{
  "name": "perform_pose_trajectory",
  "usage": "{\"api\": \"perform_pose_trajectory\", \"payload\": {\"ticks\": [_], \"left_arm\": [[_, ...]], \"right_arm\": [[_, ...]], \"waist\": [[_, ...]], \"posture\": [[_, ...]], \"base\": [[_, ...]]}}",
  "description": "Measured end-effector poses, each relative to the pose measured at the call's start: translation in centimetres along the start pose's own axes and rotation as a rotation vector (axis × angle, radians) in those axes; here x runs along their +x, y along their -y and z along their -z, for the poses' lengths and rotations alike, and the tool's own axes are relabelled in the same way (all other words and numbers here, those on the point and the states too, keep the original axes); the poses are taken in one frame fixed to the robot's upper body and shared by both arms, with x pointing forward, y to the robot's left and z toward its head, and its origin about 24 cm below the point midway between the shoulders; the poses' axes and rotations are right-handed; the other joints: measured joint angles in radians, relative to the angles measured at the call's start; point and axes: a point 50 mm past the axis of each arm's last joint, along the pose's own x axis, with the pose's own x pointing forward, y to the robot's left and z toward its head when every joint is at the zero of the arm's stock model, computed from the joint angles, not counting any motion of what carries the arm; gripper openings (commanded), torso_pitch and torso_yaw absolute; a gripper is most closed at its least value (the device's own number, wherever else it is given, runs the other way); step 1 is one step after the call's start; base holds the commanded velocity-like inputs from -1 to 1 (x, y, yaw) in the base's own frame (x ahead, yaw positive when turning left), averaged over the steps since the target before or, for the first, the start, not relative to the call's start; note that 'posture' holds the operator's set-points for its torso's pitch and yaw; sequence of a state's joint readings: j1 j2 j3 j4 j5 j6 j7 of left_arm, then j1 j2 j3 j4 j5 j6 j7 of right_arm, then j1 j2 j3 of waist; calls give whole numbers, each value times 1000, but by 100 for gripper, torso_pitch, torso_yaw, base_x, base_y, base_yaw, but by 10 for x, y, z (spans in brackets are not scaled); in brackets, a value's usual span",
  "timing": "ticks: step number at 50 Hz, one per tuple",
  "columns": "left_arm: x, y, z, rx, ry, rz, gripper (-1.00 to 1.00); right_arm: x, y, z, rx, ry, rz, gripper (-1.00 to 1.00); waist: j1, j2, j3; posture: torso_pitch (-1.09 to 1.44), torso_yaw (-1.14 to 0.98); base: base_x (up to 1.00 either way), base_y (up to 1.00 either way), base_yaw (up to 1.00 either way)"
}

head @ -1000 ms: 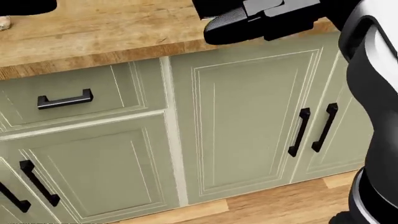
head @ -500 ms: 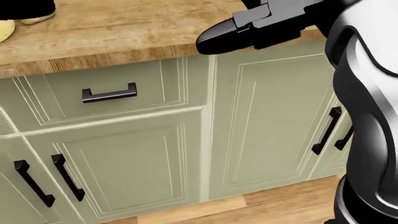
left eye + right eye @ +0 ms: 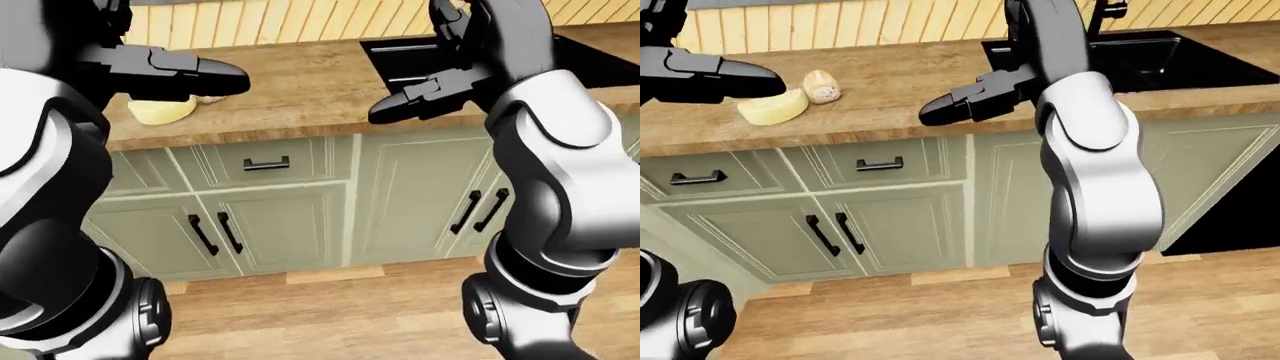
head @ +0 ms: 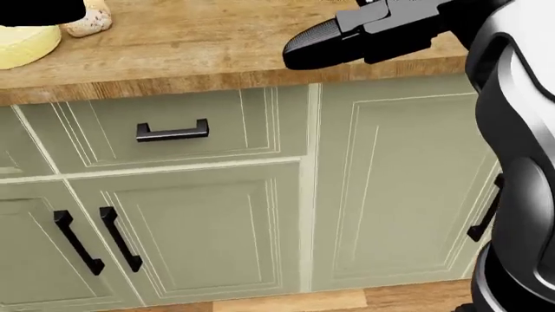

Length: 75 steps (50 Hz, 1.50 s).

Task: Place the bread and cheese on the cutting board.

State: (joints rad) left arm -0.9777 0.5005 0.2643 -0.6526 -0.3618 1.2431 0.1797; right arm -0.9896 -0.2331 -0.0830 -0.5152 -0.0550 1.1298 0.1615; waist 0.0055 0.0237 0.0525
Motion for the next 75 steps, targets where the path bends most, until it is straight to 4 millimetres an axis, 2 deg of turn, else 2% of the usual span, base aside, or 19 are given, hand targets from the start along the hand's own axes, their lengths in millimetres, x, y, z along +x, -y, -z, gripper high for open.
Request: {"api": "perform_pose_trajectory", "payload": {"ticks": [5,9,12,13,16,21,26,30,33,38,45,47,50,53,57,60,65,68,75], "left_arm": [[1,0,3,1,-14,0,100],[0,-7,4,-4,-23,-43,100],[0,-7,4,-4,-28,-41,100],[0,-6,5,-4,-28,-36,100],[1,0,10,-3,-56,-7,100],[-1,3,2,-2,-15,17,100],[-2,0,-2,-4,13,-2,100],[0,3,3,-1,-15,10,100],[0,-2,10,-1,-51,-12,100],[0,-4,4,-1,-26,-24,100],[0,-4,1,-7,-11,-20,100],[0,1,6,-6,-22,1,100],[2,5,13,0,-59,30,100],[2,2,7,-3,-34,14,100],[0,0,2,-1,1,-2,100],[1,-4,10,-3,-41,-27,100],[0,-1,6,-3,-25,-12,100],[-1,1,4,-4,-9,-1,100],[1,-3,11,-4,-45,-24,100]], "right_arm": [[-1,1,-1,-4,5,13,100],[0,-6,-1,-2,5,-24,100],[-1,-5,-1,-3,2,-21,100],[-1,-3,-1,-3,1,-14,100],[-2,0,3,4,-19,3,100],[-3,4,0,7,-9,23,100],[-5,3,-5,8,23,13,100],[-1,2,-1,12,-4,9,100],[-1,-6,5,15,-27,-31,100],[0,-6,2,13,-18,-35,100],[-1,-6,-4,11,18,-31,100],[-1,-3,1,17,-4,-19,100],[0,-1,5,20,-36,-4,100],[-1,-1,-3,13,5,-6,100],[-2,-2,-6,11,27,-10,100],[0,-11,4,15,-19,-56,100],[0,-7,1,17,-9,-39,100],[0,-4,-1,1,7,-9,100],[1,-9,2,7,-15,-30,100]], "waist": [[-9,50,-4],[-8,7,24],[-12,-32,29],[-11,-30,33],[-11,-13,17],[-8,-44,-21],[-19,-2,-4],[-27,79,-5],[-15,57,10],[-19,4,0],[-14,-46,0],[-27,-35,7],[-21,-58,-13],[-17,-27,-7],[-16,60,-7],[-8,50,8],[-24,4,2],[-28,13,9],[-18,1,43]], "posture": [[0,0],[0,0],[0,0],[0,0],[0,0],[0,0],[0,0],[0,0],[0,0],[0,0],[0,0],[0,0],[0,0],[0,0],[0,0],[0,0],[0,0],[0,0],[0,0]], "base": [[0,0,28],[0,0,0],[0,0,0],[0,10,0],[0,29,0],[0,45,0],[0,55,0],[0,55,0],[0,56,0],[0,56,0],[0,55,0],[0,56,0],[0,56,0],[0,56,0],[0,55,0],[0,56,0],[0,38,0],[0,0,0],[1,0,0]]}}
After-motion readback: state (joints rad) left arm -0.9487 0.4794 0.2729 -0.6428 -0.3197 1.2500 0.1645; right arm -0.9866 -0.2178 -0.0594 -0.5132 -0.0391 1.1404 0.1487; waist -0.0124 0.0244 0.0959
